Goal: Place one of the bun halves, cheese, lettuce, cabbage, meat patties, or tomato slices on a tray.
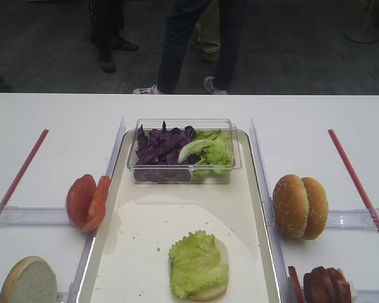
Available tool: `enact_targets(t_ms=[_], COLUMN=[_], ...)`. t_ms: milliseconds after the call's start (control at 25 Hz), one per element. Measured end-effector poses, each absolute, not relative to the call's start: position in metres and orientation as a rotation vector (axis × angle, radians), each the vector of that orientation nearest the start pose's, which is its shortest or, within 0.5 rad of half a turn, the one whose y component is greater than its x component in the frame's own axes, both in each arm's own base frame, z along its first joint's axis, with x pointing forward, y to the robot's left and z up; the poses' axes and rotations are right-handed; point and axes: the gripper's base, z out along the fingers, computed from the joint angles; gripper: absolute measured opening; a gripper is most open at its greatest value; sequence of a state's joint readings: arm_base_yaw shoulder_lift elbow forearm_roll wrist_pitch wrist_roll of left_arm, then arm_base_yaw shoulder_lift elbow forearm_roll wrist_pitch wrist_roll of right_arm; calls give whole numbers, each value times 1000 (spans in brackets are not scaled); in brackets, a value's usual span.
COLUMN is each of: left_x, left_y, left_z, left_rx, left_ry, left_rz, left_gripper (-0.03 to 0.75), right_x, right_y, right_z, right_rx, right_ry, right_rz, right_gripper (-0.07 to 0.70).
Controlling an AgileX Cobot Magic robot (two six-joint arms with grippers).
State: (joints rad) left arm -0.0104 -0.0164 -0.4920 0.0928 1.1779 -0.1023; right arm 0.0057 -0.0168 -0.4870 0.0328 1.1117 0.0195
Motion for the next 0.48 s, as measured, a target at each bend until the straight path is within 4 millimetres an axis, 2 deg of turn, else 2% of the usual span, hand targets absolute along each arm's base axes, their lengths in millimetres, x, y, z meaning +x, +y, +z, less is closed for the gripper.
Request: enact_targets(t_ms=[480], left_x=[-12], left_y=[8], left_z=[266], left_rx=[-110], left_ry=[2147], left_rz=[47], left_gripper=[288], right_x=[-8], right_y=[3], right_z=[270], right_rx=[12], right_ry=[2092], right_rz=[55], right_gripper=[305])
